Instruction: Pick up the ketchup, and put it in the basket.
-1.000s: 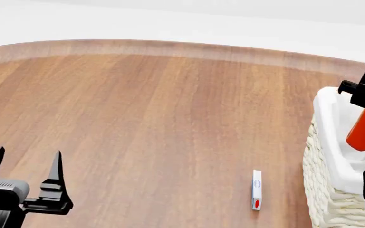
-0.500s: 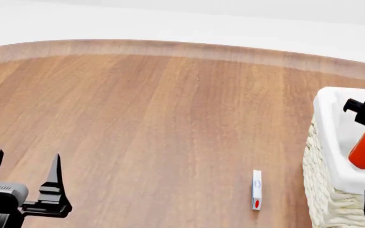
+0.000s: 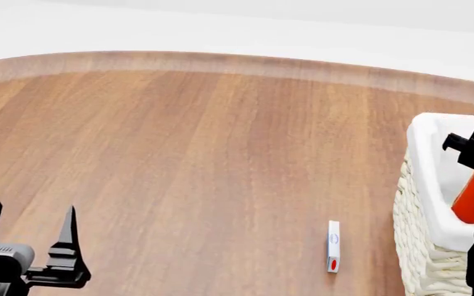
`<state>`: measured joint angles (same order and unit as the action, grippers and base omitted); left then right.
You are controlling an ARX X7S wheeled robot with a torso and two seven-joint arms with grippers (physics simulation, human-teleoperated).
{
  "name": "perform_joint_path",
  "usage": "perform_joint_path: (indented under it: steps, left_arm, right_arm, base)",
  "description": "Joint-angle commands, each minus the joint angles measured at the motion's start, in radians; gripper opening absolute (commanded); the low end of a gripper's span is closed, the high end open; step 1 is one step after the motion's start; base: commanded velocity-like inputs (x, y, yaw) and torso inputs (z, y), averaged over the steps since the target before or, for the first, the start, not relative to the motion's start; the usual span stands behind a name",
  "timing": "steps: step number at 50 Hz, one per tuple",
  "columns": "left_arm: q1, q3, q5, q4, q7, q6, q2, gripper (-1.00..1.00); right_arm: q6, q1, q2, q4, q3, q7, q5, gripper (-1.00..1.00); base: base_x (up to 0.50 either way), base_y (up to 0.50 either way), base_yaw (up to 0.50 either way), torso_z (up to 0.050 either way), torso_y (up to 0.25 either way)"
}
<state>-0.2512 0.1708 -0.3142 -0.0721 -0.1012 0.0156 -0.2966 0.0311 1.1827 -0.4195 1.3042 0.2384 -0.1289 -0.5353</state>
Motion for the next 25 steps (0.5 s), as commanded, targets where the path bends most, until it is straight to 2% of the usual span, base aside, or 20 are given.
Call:
perform_joint_path:
  steps: [1, 2, 25]
  left_arm:
    - [0.002, 0.002, -0.001, -0.013, -0.002, 0.009, -0.001, 1.0]
    - [0.002, 0.002, -0.002, -0.013, -0.001, 0.009, -0.001, 1.0]
    - [0.01, 0.005, -0.007, -0.014, -0.009, 0.014, -0.005, 1.0]
  right_arm:
    - [-0.014, -0.014, 0.013, 0.003, -0.094, 0.024, 0.079, -1.0]
    - [-0.016, -0.014, 0.014, 0.003, -0.101, 0.027, 0.086, 1.0]
    - [-0.022, -0.012, 0.031, 0.003, -0.24, 0.041, 0.257, 1.0]
  base:
    - [0.0, 0.0, 0.0, 0.0, 0.0]
    - [0.0, 0.0, 0.0, 0.0, 0.0]
    - [0.0, 0.0, 0.0, 0.0, 0.0]
